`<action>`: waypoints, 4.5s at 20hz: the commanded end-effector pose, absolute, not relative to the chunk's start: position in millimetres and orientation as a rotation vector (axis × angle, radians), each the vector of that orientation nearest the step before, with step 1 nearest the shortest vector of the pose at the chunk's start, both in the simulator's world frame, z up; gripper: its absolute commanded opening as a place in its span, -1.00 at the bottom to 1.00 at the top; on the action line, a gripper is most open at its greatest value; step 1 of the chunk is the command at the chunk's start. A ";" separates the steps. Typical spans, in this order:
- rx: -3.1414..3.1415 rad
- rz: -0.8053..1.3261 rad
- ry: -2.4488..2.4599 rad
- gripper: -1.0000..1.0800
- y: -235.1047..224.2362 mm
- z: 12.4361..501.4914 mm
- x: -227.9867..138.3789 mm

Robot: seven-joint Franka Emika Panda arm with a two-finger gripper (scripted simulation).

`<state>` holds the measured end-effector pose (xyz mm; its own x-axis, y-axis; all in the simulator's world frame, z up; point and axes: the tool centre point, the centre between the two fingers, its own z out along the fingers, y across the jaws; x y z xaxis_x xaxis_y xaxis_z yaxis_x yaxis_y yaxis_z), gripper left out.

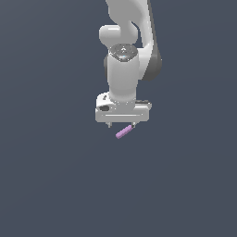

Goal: Pick up the object and move it to a goal position.

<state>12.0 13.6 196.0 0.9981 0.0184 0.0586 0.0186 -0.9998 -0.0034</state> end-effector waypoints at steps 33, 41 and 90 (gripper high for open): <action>-3.093 -0.041 0.418 0.92 16.4 151.0 -9.2; -3.034 -0.022 0.734 0.92 25.2 121.2 -27.0; -2.813 0.000 1.398 -1.00 36.3 14.0 -72.0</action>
<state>-72.3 36.2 14.3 0.6040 -0.7969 -0.0006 -0.7969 -0.6040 0.0008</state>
